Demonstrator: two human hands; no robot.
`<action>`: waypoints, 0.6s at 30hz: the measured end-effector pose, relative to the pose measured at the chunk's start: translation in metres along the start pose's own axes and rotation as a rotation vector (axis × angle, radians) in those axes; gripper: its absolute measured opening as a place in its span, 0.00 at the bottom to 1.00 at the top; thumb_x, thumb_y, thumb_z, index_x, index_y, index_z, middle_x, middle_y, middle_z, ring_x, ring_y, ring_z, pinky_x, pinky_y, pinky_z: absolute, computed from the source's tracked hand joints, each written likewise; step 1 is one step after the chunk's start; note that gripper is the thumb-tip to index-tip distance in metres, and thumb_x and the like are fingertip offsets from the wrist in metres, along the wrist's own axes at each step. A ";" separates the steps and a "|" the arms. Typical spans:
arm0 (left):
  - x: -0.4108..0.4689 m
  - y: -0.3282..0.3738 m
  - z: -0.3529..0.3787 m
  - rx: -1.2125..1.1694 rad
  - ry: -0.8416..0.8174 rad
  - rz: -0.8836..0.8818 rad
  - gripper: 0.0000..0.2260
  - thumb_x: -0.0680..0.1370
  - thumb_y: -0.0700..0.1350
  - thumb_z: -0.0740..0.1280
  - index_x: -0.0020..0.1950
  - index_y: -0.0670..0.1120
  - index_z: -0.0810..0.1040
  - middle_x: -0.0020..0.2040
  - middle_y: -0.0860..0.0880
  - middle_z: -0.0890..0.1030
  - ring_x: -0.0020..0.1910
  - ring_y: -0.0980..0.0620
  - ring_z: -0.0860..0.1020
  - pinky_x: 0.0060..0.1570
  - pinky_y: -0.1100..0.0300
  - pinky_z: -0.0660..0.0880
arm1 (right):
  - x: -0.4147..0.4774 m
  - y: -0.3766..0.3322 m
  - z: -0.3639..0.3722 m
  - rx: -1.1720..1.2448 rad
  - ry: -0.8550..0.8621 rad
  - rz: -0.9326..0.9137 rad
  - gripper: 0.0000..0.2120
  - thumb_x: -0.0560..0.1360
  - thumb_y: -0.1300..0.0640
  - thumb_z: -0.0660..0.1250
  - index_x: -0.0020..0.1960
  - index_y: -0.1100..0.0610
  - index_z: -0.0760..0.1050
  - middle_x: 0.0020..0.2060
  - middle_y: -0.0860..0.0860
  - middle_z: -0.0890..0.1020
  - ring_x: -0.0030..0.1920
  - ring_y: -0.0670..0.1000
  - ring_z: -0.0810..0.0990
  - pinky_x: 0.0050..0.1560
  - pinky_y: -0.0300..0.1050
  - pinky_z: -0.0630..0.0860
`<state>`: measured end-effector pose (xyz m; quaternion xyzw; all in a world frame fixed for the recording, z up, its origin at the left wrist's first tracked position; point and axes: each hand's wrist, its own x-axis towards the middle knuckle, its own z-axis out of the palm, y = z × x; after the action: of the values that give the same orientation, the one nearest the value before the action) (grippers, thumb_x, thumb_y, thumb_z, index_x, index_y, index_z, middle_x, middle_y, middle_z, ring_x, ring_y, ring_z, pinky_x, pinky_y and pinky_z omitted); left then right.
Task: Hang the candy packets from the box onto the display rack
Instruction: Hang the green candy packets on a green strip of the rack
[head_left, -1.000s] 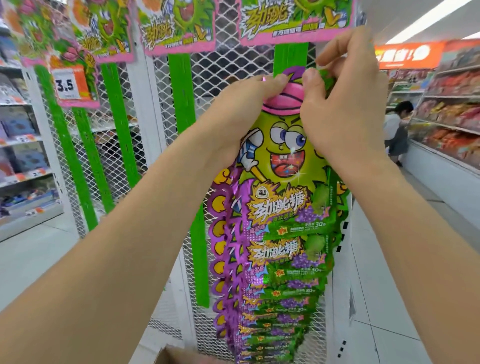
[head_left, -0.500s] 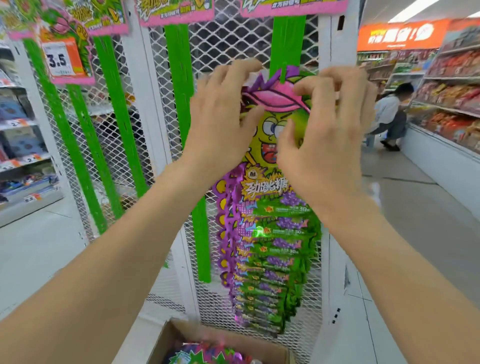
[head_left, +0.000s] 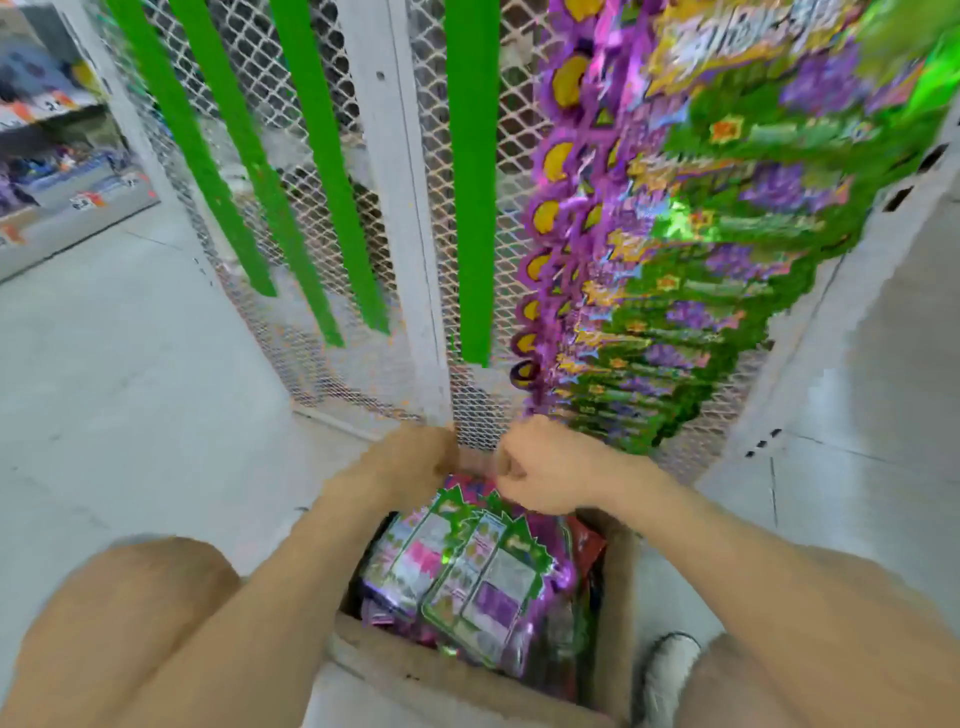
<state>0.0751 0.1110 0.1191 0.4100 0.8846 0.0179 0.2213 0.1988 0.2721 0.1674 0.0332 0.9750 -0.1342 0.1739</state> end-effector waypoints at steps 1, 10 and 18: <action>0.010 -0.005 0.021 0.027 -0.108 -0.008 0.18 0.78 0.49 0.65 0.66 0.47 0.81 0.61 0.42 0.84 0.62 0.39 0.83 0.60 0.47 0.80 | 0.009 0.004 0.013 -0.039 -0.060 0.018 0.12 0.76 0.52 0.64 0.40 0.60 0.77 0.36 0.59 0.81 0.41 0.61 0.84 0.40 0.54 0.83; 0.082 -0.043 0.152 -0.115 -0.313 -0.236 0.23 0.81 0.46 0.70 0.74 0.40 0.71 0.72 0.40 0.74 0.71 0.38 0.74 0.68 0.44 0.76 | 0.072 0.016 0.047 -0.170 -0.337 0.060 0.10 0.82 0.57 0.64 0.44 0.57 0.67 0.46 0.53 0.68 0.35 0.51 0.71 0.30 0.45 0.67; 0.089 -0.054 0.190 -0.218 -0.270 -0.466 0.56 0.71 0.62 0.81 0.84 0.47 0.47 0.81 0.32 0.50 0.75 0.26 0.64 0.71 0.32 0.68 | 0.077 0.018 0.041 -0.189 -0.377 0.128 0.07 0.81 0.61 0.63 0.58 0.58 0.75 0.43 0.54 0.74 0.32 0.50 0.74 0.25 0.44 0.66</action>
<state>0.0633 0.1115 -0.0975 0.1681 0.9104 0.0066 0.3779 0.1425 0.2800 0.0994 0.0528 0.9294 -0.0345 0.3637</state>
